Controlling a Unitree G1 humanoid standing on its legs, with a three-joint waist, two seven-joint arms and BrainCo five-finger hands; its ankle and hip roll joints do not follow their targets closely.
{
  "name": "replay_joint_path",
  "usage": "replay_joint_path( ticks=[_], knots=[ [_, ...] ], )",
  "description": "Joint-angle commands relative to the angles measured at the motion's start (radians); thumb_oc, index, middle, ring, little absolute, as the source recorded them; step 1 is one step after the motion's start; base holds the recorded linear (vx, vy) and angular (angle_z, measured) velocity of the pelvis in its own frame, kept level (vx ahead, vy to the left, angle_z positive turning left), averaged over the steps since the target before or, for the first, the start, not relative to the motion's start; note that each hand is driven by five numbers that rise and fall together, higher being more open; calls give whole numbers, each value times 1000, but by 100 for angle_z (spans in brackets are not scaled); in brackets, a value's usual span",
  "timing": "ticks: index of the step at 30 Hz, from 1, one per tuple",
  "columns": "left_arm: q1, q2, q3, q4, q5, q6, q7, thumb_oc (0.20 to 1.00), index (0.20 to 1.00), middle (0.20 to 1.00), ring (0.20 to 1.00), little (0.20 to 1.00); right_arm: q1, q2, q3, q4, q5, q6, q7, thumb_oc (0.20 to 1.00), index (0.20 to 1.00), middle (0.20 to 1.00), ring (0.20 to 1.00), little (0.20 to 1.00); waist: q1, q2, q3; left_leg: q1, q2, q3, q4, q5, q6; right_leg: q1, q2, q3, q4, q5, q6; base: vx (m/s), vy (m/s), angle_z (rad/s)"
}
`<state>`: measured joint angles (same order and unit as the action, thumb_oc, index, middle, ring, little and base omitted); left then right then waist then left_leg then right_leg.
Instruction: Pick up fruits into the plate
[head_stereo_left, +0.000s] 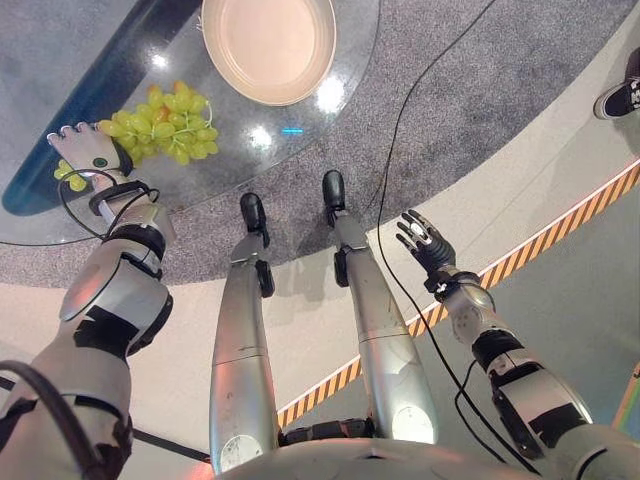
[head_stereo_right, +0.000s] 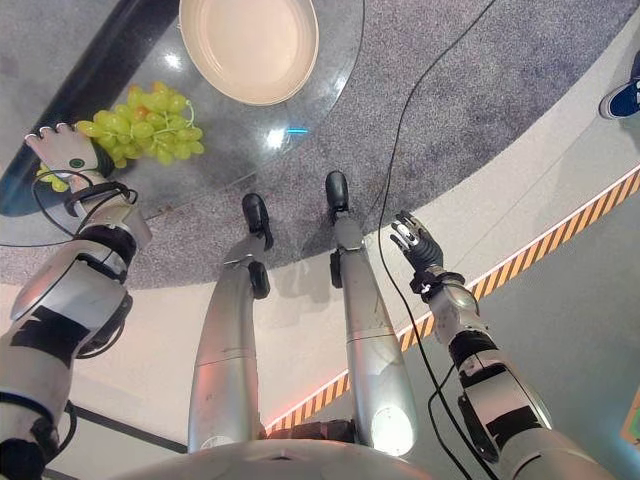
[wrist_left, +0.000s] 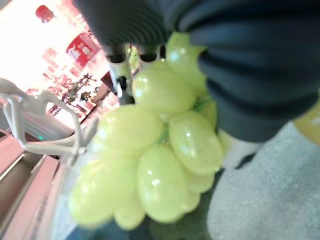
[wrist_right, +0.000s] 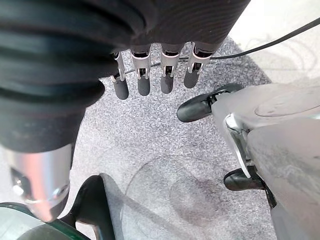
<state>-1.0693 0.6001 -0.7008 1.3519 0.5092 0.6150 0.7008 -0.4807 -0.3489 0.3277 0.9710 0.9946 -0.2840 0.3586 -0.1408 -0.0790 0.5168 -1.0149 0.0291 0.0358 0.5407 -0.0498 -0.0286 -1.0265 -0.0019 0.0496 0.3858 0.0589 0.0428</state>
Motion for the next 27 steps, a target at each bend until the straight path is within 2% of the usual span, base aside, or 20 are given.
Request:
replay_joint_path(
  ticks=[1,8,14,20,27],
  knots=[
    [65,11,69,47,-31,-13,-33,200,200,200,200,200,67,0,-4,-63,23,-33,30,1000,1000,1000,1000,1000,13,6,3,102,-79,-52,-128,9,0,42,88,-35,103,-73,6,0,0,0],
    [86,4,69,27,-78,-62,4,200,200,200,200,200,85,-3,3,-73,15,-30,42,1000,1000,1000,1000,1000,13,11,3,154,-77,-48,-149,13,4,83,94,-29,101,-75,7,0,0,0],
    [94,11,78,-21,-114,-132,28,200,200,200,200,200,106,-4,2,-83,-9,-31,51,1000,1000,1000,1000,1000,15,36,3,248,-82,-44,-187,20,11,163,93,-21,86,-87,7,0,0,0],
    [99,52,93,-125,-112,-172,-4,200,200,200,200,200,143,-14,-22,-110,-44,-16,32,1000,1000,1000,1000,1000,25,79,3,381,-87,-41,-248,25,13,277,55,-31,39,-98,14,21,-1,0],
    [96,87,107,-199,-86,-196,-21,200,200,200,200,200,164,-13,-37,-118,-56,1,27,1000,1000,1000,1000,1000,29,93,3,504,-83,-44,-301,28,10,402,18,-56,-25,-95,13,45,-23,11]
  ],
)
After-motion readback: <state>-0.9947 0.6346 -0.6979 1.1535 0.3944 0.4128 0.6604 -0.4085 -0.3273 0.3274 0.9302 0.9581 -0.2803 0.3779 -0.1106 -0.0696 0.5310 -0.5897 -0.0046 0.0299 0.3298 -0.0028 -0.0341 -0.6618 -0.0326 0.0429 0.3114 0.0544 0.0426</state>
